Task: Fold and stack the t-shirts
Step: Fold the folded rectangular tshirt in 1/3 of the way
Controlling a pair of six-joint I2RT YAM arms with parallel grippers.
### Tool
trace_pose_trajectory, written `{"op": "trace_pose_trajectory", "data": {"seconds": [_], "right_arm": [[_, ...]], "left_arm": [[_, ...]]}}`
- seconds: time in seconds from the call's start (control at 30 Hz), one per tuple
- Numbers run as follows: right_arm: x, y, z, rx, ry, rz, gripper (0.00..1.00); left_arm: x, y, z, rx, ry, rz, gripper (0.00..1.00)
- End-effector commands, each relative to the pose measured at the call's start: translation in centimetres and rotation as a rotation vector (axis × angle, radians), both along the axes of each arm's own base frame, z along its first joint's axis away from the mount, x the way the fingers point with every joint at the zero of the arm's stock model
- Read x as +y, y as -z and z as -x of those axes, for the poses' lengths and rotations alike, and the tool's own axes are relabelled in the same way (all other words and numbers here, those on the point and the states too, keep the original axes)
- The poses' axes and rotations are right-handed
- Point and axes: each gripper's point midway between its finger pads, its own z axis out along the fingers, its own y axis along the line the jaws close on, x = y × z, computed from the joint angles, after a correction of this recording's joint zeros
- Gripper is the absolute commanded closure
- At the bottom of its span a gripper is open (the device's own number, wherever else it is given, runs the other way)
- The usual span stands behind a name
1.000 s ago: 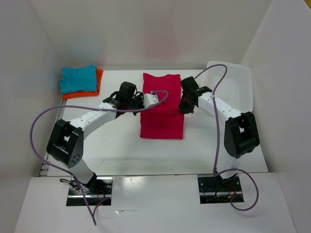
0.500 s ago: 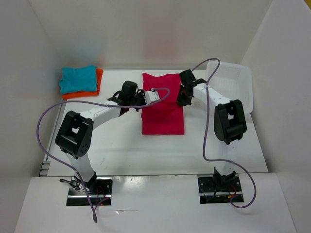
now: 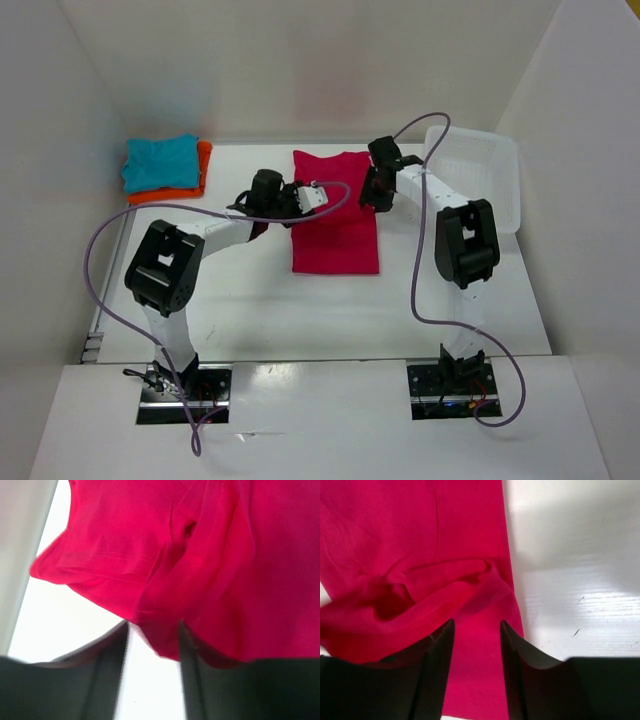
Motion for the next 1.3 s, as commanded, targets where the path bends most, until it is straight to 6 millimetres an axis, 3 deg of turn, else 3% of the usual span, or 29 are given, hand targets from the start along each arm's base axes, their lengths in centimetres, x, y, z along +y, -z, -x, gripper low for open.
{"op": "trace_pose_trajectory", "data": {"seconds": [0.0,0.07,0.13,0.17,0.23,0.3,0.33,0.37,0.4,0.43,0.5,0.53,0.57,0.6,0.63,0.67,0.7,0.73,0.8,1.03,1.17,1.27], "right_arm": [[-0.3,-1.9,-2.8,-0.094,-0.003,0.024,0.51],[-0.6,-3.1,-3.4,-0.128,0.012,0.038,0.51],[-0.9,-5.1,-3.7,-0.172,0.018,0.049,0.51],[-1.0,-5.9,-3.7,-0.188,0.01,0.05,0.54],[-0.5,-7.8,-3.1,-0.228,-0.009,0.041,0.64],[-0.3,-7.1,-1.8,-0.21,-0.032,0.044,0.71],[0.4,-6.8,-1.0,-0.197,-0.054,0.035,0.75],[1.7,-6.5,0.0,-0.176,-0.104,-0.001,0.83],[1.8,-5.2,0.8,-0.144,-0.116,-0.009,0.88],[2.4,-5.1,1.3,-0.142,-0.122,-0.024,0.92],[2.1,-3.8,2.5,-0.108,-0.11,-0.033,0.95],[2.3,-4.5,2.8,-0.122,-0.109,-0.053,0.94],[2.2,-4.2,3.6,-0.108,-0.116,-0.06,0.76],[2.1,-4.4,3.9,-0.109,-0.116,-0.06,0.66],[2.5,-4.5,4.7,-0.099,-0.131,-0.066,0.57],[2.1,-4.3,5.9,-0.079,-0.131,-0.059,0.51],[2.1,-3.9,6.7,-0.064,-0.137,-0.044,0.43],[2.2,-3.6,7.5,-0.053,-0.146,-0.041,0.41],[1.2,-2.1,9.5,-0.011,-0.132,-0.024,0.38],[0.6,1.3,13.2,0.063,-0.072,-0.068,0.32],[1.0,1.4,13.1,0.048,-0.049,-0.102,0.32],[1.0,1.9,13.5,0.064,-0.044,-0.112,0.32]], "left_arm": [[-0.1,-0.1,-1.3,-0.058,-0.01,0.039,0.38],[1.2,0.4,-2.1,-0.074,-0.071,0.015,0.28],[2.5,-0.6,-3.4,-0.095,-0.14,0.023,0.2],[4.1,-1.1,-4.4,-0.107,-0.207,0.018,0.2],[5.5,-4.1,-5.6,-0.135,-0.282,0.052,0.19],[6.9,-5.0,-5.8,-0.12,-0.321,0.031,0.19],[7.1,-6.9,-5.8,-0.138,-0.331,0.035,0.18],[7.5,-6.1,-4.8,-0.088,-0.33,0.008,0.18],[7.4,-6.7,-4.4,-0.077,-0.321,0.008,0.18],[7.7,-6.7,-2.9,-0.025,-0.314,-0.004,0.18],[7.0,-7.0,-0.7,0.036,-0.243,-0.001,0.18],[6.7,-7.1,1.8,0.08,-0.189,-0.033,0.18],[6.2,-6.7,3.6,0.093,-0.125,-0.069,0.18],[5.1,-4.1,7.0,0.14,-0.017,-0.141,0.18],[5.3,-4.6,9.5,0.075,0.094,-0.227,0.16],[5.2,-3.7,11.3,0.056,0.146,-0.278,0.16],[4.2,-4.1,13.5,-0.009,0.216,-0.307,0.15],[5.1,-1.1,15.6,-0.007,0.273,-0.4,0.15],[4.2,0.1,17.6,-0.014,0.35,-0.438,0.15],[2.0,3.6,17.8,0.001,0.446,-0.467,0.11],[1.8,5.8,18.3,0.075,0.492,-0.49,0.11],[0.6,5.4,17.8,0.038,0.507,-0.443,0.11]]}}
